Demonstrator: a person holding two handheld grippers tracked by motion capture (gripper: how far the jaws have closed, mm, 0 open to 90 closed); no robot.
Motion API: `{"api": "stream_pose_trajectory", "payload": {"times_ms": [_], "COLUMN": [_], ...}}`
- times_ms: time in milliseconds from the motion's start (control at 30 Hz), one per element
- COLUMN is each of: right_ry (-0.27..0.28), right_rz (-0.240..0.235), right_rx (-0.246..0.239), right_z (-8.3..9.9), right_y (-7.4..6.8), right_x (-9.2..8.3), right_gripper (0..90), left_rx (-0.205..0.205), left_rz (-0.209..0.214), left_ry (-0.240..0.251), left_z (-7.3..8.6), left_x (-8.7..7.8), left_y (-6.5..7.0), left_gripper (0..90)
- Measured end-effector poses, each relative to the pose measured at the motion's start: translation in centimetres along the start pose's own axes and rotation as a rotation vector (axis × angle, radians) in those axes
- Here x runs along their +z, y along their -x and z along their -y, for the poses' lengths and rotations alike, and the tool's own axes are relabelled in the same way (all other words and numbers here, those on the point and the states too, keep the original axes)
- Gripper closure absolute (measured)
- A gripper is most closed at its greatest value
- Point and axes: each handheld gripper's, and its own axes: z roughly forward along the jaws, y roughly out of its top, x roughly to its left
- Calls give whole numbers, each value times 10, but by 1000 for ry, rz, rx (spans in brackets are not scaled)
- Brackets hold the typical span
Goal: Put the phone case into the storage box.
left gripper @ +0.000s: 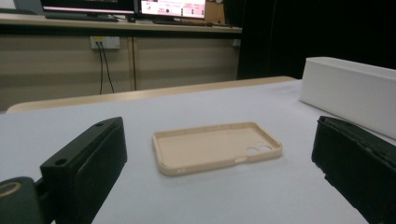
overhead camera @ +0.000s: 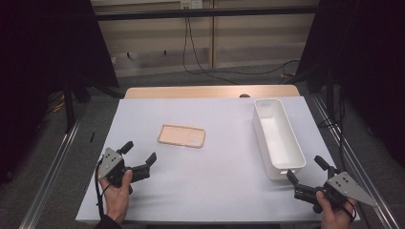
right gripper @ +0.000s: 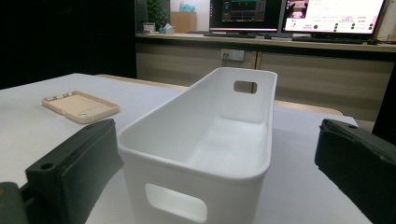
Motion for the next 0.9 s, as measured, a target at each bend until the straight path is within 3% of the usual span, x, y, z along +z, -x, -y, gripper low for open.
{"api": "stream_pose_trajectory", "payload": {"times_ms": [133,233,367,467,567,700,900], "right_ry": [3,1,2,-2,-2,0,0], "right_rz": [-5,-6,-7,-7,-6,-7,-8], "right_rx": [-2,0,-1,-1,-1,-3,-4], "right_z": [0,0,0,0,0,0,0], "right_y": [0,0,0,0,0,0,0], "right_x": [0,0,0,0,0,0,0], "right_gripper": [0,0,0,0,0,0,0], "left_rx": [17,17,45,11,40,28,47], "left_rz": [2,30,31,40,43,63,88], "left_ry": [1,-18,10,4,2,17,16], "left_z": [-2,-3,-6,-8,-9,-11,-14], "left_x": [11,20,29,37,44,50,60], "left_y": [-2,-3,-3,-4,-1,1,1], "left_gripper": [33,41,39,37,35,34,30]}}
